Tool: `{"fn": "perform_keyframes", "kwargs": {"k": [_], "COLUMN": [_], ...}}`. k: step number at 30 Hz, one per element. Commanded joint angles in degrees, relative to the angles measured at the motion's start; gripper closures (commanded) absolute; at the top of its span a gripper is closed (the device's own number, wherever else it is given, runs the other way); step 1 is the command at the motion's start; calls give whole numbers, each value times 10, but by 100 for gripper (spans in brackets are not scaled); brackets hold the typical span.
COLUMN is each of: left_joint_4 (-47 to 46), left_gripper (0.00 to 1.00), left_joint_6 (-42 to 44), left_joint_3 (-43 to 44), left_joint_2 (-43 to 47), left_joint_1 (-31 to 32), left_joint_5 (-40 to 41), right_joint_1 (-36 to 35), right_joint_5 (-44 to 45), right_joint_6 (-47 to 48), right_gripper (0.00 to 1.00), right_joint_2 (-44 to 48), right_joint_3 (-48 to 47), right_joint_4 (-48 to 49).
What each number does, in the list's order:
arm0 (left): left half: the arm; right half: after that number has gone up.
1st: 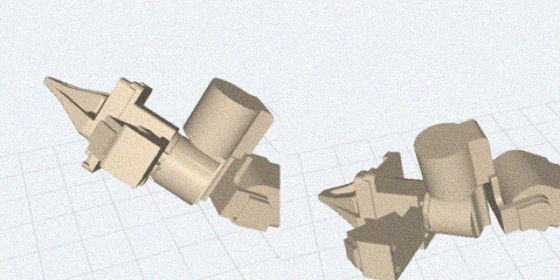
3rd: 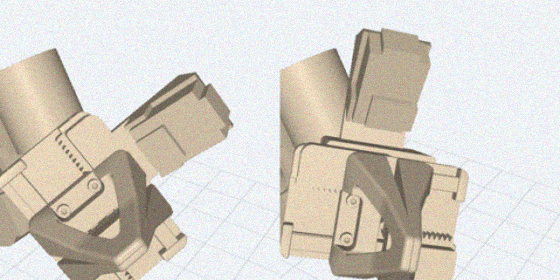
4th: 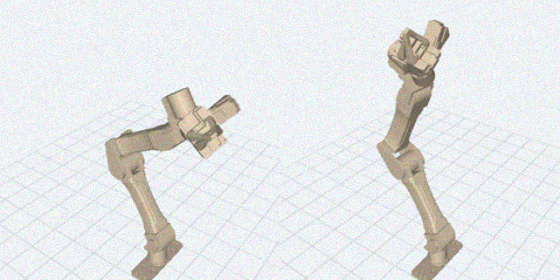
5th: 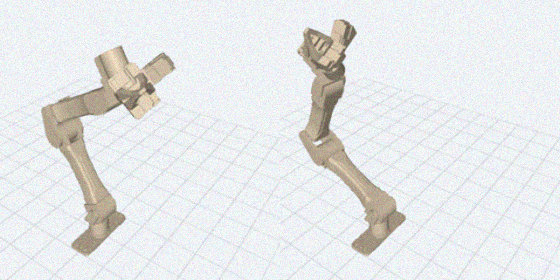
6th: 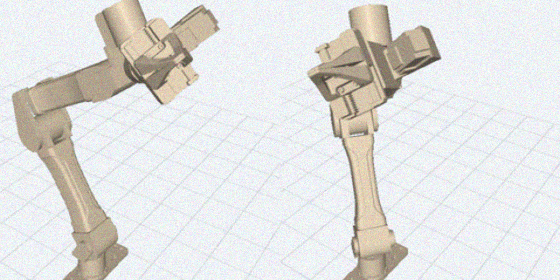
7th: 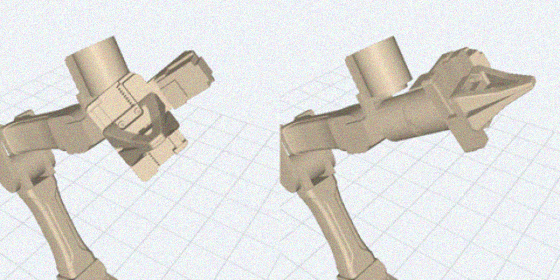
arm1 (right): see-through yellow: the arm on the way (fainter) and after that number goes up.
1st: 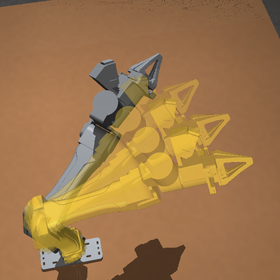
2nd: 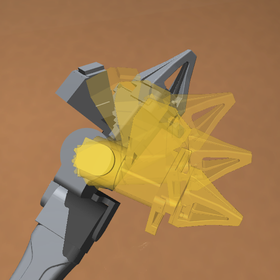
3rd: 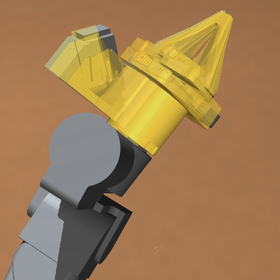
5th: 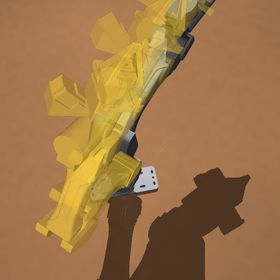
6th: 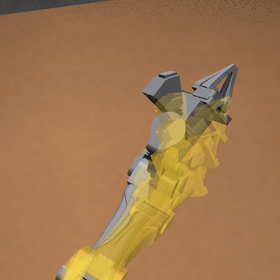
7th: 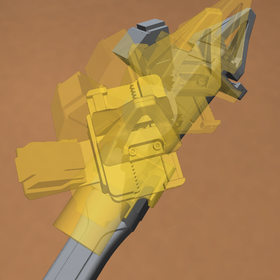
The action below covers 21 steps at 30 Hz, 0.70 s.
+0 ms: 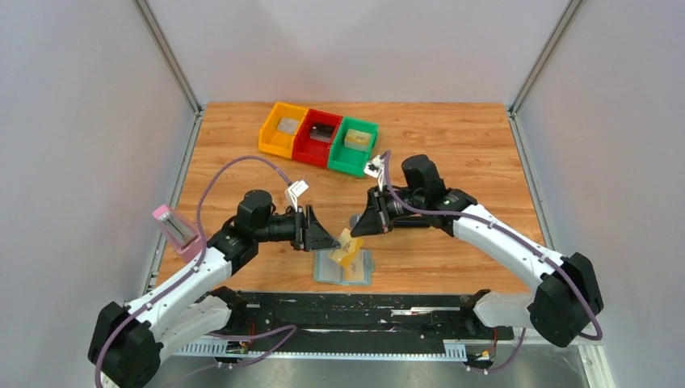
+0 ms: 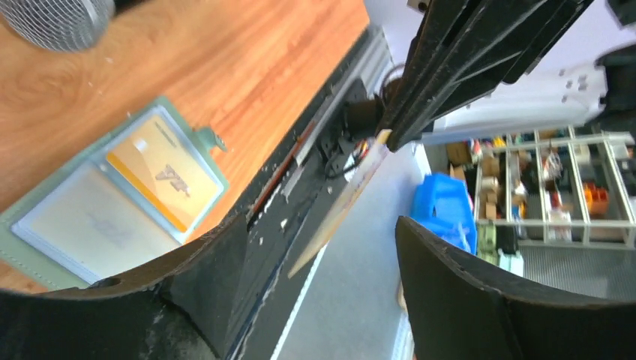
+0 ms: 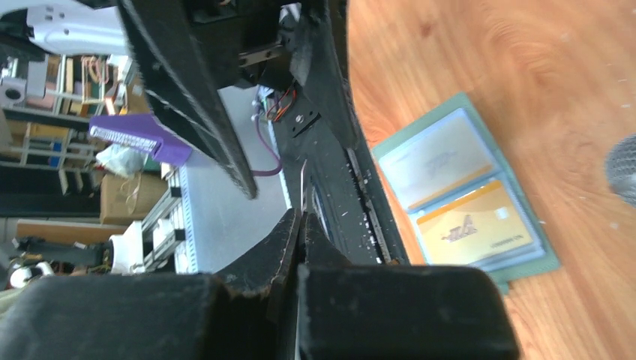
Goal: Take the credit cards out of the card holder
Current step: Remove the credit card from the card holder, then place the credit card in the storage box.
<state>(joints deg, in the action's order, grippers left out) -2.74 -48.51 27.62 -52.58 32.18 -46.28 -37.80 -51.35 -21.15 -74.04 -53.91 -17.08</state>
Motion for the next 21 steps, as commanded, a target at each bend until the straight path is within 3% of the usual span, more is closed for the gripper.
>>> {"fn": "perform_keyframes", "kwargs": {"k": [1, 5, 13, 17, 21], "left_joint_4": [125, 212, 448, 507, 504], "left_gripper": [12, 1, 0, 0, 0], "left_joint_6": [77, 123, 223, 275, 294], "left_joint_3": [71, 129, 270, 306, 297], "left_joint_2": [30, 26, -15, -25, -6], "left_joint_1": [1, 2, 2, 2, 2], "left_joint_5": [117, 180, 356, 407, 429], "right_joint_1": [39, 75, 127, 135, 136], "right_joint_5": [20, 58, 236, 320, 394], "right_joint_6": [-12, -33, -128, -176, -206], "right_gripper": [100, 100, 100, 100, 100], "right_joint_2": [43, 43, -33, -99, -171], "right_joint_3": [10, 5, -70, -110, -163], "right_joint_4": [21, 22, 80, 138, 185]}}
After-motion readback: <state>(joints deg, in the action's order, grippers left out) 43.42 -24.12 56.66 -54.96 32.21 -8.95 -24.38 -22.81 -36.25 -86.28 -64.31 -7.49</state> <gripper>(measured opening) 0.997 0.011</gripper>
